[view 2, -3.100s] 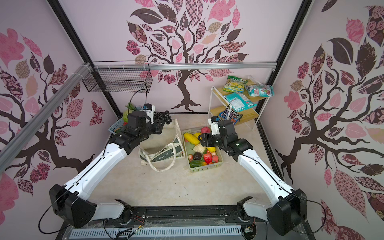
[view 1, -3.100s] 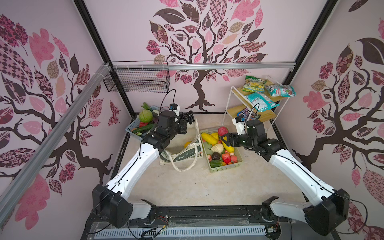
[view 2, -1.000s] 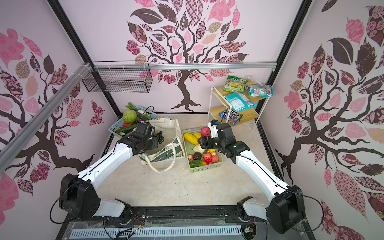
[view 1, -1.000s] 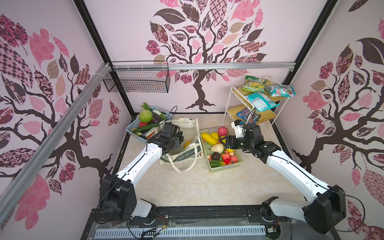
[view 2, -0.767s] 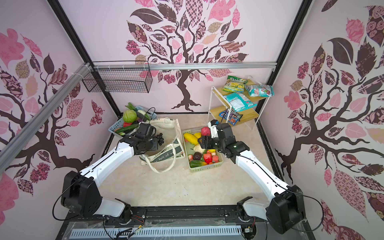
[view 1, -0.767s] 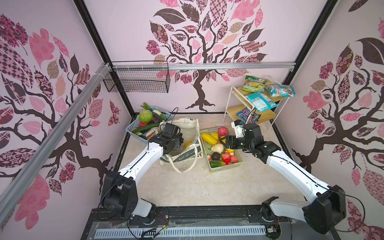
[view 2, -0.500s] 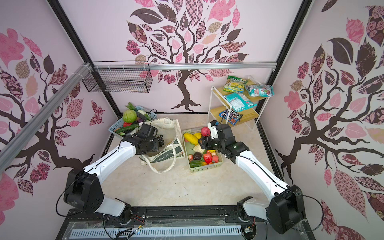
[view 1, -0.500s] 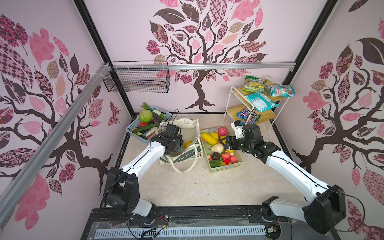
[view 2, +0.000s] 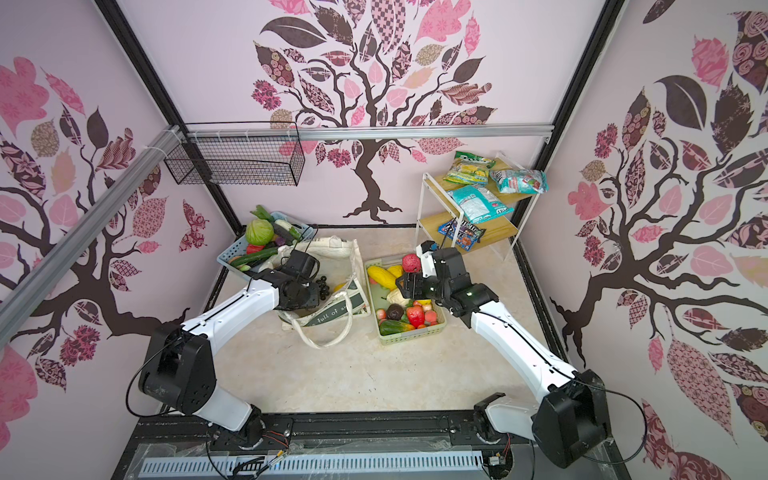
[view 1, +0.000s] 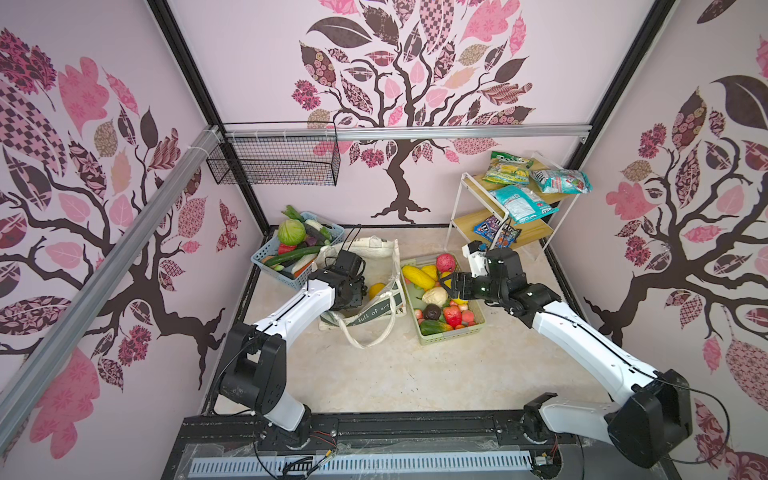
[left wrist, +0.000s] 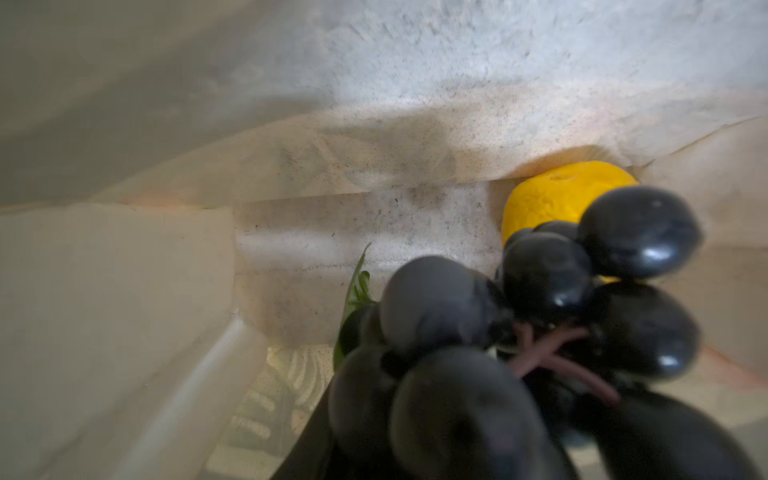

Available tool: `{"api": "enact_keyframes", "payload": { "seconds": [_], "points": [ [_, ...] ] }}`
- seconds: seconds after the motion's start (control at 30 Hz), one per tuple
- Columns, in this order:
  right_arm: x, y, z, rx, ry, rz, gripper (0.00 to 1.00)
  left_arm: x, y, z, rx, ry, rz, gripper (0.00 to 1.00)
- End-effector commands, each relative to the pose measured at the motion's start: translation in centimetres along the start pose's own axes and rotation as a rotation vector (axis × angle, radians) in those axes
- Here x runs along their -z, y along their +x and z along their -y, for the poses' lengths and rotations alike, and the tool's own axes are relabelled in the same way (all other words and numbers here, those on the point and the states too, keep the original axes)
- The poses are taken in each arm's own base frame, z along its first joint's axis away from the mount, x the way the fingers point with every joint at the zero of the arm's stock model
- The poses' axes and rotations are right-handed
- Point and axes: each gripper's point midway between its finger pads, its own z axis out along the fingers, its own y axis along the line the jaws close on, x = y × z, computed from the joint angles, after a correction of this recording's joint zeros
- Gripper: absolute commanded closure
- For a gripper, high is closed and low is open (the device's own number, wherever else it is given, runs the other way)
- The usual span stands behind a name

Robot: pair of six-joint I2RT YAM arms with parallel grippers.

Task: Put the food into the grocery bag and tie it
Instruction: 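Lower the grapes into the tote bag and open the left gripper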

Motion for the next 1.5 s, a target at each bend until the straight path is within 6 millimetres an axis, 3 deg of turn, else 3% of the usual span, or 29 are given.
{"api": "enact_keyframes", "payload": {
  "seconds": [0.0,0.5,0.83,1.07,1.47],
  "points": [
    [-0.3,0.4,0.1,-0.001,0.003,-0.012,0.28,-0.5,-0.3,0.1,0.013,-0.009,-0.007,0.68],
    [-0.3,0.4,0.1,-0.002,0.0,-0.013,0.28,-3.1,1.2,0.2,0.011,-0.023,-0.076,0.65],
    [-0.3,0.1,-0.1,0.002,-0.004,-0.012,0.28,-3.8,1.7,0.3,0.007,-0.026,-0.109,0.54],
    [-0.4,0.1,-0.3,0.003,-0.007,-0.013,0.28,-2.4,0.7,0.5,0.003,-0.019,-0.087,0.41],
    [-0.5,0.1,-0.3,0.001,-0.011,-0.015,0.28,2.3,-3.1,1.9,0.005,0.07,0.034,0.28]
  ]
}}
